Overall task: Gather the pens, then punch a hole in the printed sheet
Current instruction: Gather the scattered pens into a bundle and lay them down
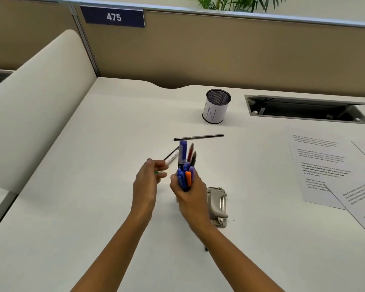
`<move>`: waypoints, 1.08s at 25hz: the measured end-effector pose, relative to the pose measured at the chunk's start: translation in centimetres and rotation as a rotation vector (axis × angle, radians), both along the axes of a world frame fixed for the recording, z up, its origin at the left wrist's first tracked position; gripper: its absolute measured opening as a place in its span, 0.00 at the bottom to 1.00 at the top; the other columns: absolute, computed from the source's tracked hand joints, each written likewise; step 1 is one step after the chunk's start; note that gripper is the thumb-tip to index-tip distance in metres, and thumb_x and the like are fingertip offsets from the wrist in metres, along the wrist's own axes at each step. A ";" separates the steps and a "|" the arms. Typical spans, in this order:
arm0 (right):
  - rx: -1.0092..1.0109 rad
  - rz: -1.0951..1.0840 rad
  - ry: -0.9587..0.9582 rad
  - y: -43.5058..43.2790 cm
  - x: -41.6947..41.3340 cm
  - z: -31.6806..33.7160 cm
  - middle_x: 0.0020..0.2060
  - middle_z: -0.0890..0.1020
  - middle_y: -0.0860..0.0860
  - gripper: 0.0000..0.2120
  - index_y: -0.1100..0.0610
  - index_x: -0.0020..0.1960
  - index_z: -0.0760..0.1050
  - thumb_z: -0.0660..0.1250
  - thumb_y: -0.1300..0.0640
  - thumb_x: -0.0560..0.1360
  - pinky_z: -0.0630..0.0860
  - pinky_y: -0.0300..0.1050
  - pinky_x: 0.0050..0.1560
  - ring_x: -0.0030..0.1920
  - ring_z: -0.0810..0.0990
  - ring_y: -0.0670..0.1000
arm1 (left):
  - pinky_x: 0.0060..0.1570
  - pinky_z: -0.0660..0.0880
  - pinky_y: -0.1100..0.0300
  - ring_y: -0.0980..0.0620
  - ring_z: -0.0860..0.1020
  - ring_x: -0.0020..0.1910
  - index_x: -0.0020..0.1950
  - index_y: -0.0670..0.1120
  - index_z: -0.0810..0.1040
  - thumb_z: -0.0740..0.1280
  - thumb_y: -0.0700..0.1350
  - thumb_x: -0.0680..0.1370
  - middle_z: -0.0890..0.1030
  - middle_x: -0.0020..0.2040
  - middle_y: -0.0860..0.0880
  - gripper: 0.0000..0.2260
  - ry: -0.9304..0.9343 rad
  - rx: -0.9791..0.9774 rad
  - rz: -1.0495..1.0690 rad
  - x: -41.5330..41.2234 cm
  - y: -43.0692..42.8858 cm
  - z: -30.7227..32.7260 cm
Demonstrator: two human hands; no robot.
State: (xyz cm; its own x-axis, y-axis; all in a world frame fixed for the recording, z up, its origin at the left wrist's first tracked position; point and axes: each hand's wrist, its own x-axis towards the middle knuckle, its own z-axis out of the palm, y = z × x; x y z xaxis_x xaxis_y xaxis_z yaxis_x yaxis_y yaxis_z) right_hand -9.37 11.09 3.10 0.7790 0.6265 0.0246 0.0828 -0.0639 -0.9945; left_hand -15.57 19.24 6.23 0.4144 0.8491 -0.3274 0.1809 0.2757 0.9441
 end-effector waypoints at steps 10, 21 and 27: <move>0.167 0.119 0.127 0.7 -1.8 -4.3 0.30 0.74 0.38 0.21 0.46 0.36 0.68 0.62 0.72 0.75 0.75 0.34 0.38 0.33 0.75 0.43 | 0.50 0.72 0.57 0.49 0.74 0.52 0.54 0.47 0.76 0.64 0.39 0.77 0.78 0.55 0.48 0.08 0.391 0.545 -0.007 -1.1 2.3 -4.2; -0.226 0.528 -1.066 2.2 4.6 0.9 0.46 0.80 0.57 0.06 0.61 0.49 0.74 0.66 0.62 0.72 0.73 0.40 0.36 0.41 0.78 0.52 | 0.53 0.67 0.58 0.48 0.70 0.56 0.59 0.45 0.68 0.57 0.47 0.80 0.73 0.58 0.47 0.10 1.021 0.965 -0.495 -0.4 5.1 -6.7; -0.426 0.648 -1.217 3.9 5.4 0.5 0.66 0.73 0.65 0.12 0.68 0.56 0.73 0.67 0.67 0.74 0.74 0.53 0.61 0.64 0.75 0.63 | 0.47 0.69 0.59 0.49 0.73 0.49 0.56 0.44 0.69 0.60 0.49 0.79 0.75 0.54 0.46 0.10 0.938 0.944 -0.560 -0.8 5.6 -5.2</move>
State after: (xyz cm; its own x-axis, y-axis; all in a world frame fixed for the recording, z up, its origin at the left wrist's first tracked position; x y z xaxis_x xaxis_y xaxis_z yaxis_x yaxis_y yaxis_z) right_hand -3.95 14.95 3.62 -0.0076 0.9839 0.1784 0.9784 0.0442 -0.2017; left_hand -16.38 24.80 1.04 0.7106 0.6990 -0.0797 0.6980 -0.6862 0.2049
